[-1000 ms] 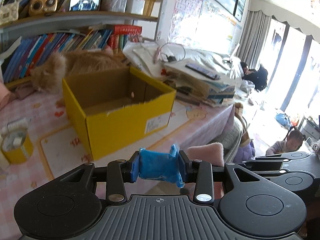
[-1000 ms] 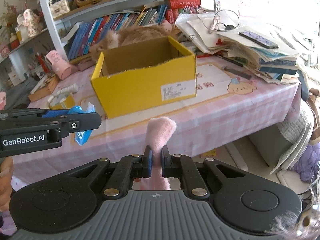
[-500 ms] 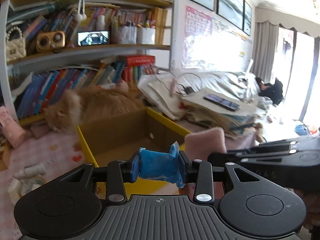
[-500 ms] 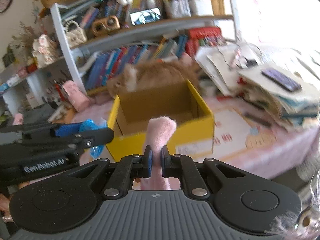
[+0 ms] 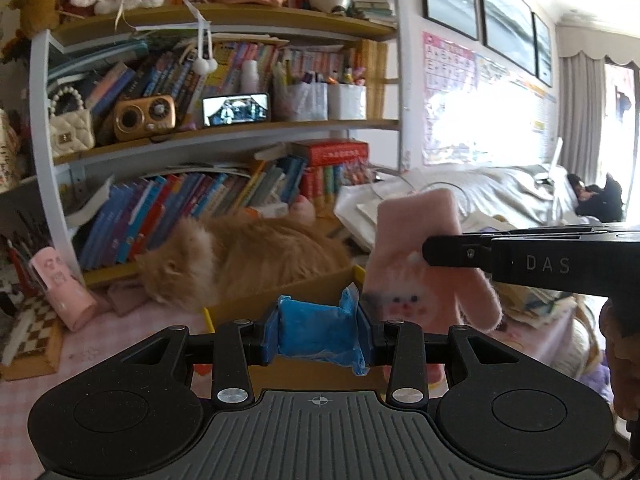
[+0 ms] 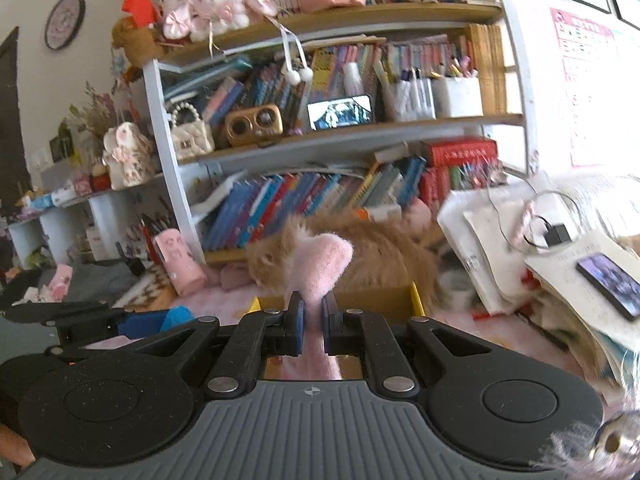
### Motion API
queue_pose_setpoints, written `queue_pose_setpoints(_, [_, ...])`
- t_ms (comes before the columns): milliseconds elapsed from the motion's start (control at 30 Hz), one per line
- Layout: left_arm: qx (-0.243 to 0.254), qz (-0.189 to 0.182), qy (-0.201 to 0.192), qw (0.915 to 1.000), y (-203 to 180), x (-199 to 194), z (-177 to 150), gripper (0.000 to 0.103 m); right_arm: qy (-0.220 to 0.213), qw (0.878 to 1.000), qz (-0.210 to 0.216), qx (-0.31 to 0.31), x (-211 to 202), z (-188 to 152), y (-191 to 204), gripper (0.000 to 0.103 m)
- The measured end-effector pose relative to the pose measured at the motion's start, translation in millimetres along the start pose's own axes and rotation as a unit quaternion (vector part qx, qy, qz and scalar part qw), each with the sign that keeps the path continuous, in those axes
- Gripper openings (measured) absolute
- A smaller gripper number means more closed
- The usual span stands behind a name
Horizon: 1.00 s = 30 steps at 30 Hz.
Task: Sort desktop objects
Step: 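Lower both held items into the yellow box and open both tools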
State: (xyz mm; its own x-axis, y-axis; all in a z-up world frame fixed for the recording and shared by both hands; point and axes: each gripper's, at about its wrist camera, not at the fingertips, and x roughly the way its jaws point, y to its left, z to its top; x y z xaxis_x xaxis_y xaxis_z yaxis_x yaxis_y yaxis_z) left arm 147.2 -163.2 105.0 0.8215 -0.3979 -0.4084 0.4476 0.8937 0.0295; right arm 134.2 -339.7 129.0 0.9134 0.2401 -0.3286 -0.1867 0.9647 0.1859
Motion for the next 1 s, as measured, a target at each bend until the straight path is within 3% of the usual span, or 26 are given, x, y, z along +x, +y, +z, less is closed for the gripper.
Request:
queue_pose_setpoints(200, [-0.003, 0.019, 0.021, 0.9996, -2.6, 23.8, -3.5, 0.037, 0.007, 0.999, 0.031, -0.003, 25.2, 3.5, -12.2, 0.008])
queue_pose_setpoints(600, [0.022, 0.036, 0.105, 0.9936, -9.4, 80.1, -24.1, 0.037, 0.098, 0.993, 0.057, -0.013, 88.3, -27.5, -39.0, 0.008])
queue_pose_setpoints(1000, [0.033, 0.034, 0.163, 0.9854, -11.1, 114.2, -37.0, 0.037, 0.17, 0.983, 0.063, -0.023, 130.2, -55.3, -50.1, 0.008])
